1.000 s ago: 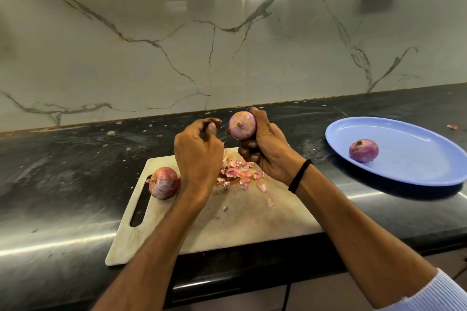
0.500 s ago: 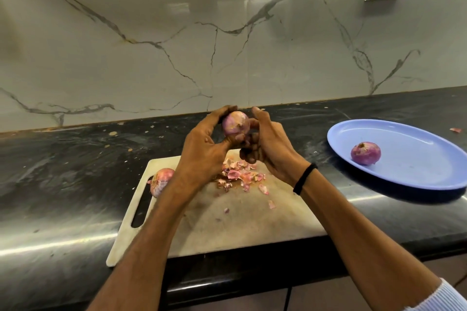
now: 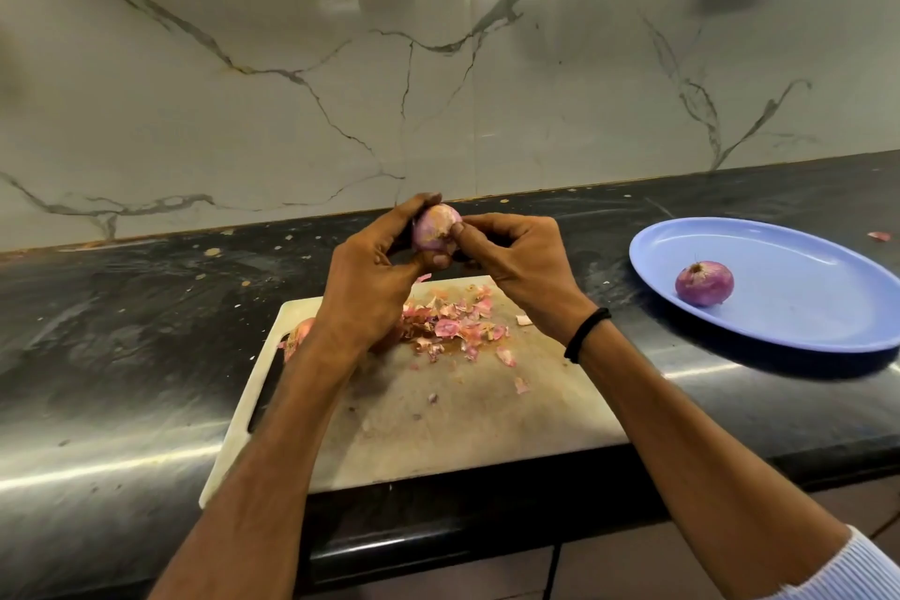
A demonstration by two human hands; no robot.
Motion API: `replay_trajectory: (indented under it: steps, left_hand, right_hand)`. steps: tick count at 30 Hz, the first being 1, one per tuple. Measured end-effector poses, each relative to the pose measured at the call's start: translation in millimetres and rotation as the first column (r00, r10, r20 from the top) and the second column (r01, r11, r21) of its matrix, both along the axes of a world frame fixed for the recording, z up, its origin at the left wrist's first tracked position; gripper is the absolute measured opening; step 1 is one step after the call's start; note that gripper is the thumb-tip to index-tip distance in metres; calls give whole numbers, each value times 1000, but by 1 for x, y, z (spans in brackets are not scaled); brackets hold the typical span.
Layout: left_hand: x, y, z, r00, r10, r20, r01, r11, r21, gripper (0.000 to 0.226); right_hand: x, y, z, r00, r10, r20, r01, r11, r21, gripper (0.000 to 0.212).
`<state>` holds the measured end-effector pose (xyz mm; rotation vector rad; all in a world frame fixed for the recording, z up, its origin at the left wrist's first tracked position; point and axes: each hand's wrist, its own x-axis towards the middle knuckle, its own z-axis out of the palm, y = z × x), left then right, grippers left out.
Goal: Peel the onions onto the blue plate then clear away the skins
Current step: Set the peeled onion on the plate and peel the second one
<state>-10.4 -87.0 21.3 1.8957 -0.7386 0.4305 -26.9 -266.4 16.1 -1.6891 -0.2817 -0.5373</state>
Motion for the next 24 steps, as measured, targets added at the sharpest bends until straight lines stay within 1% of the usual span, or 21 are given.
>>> replay_trajectory:
  steps: [5, 9, 12, 15, 17, 21, 24]
  left_hand:
    - [-1, 1, 1, 999, 32, 20, -34, 992, 124, 67]
    - [-2, 0, 0, 999, 38, 12, -39, 988, 149, 68]
    - [-4, -3, 2, 1000, 27, -11, -26, 994, 106, 71]
    - [-6, -2, 4, 998, 1, -64, -3, 1000, -20, 71]
    - [-6, -1, 5, 996, 14, -87, -20, 997, -69, 69]
    - [-7, 0, 8, 993, 35, -112, -48, 993, -112, 68]
    - [-6, 1, 8, 992, 50, -112, -62, 993, -105, 70]
  right_hand:
    - [1, -2, -3, 994, -108, -30, 103, 986, -133, 23]
    - [0, -1, -2, 983, -183, -9, 179, 969, -169, 18]
    - [1, -2, -1, 982, -189, -10, 187, 976, -108, 12]
    - [2, -4, 0, 989, -147, -7, 147, 988, -38, 12]
    - [3, -4, -1, 990, -143, -4, 143, 990, -10, 12]
    - [0, -3, 0, 995, -100, 5, 99, 992, 72, 15]
    - [-2, -3, 2, 999, -41, 6, 40, 992, 121, 14]
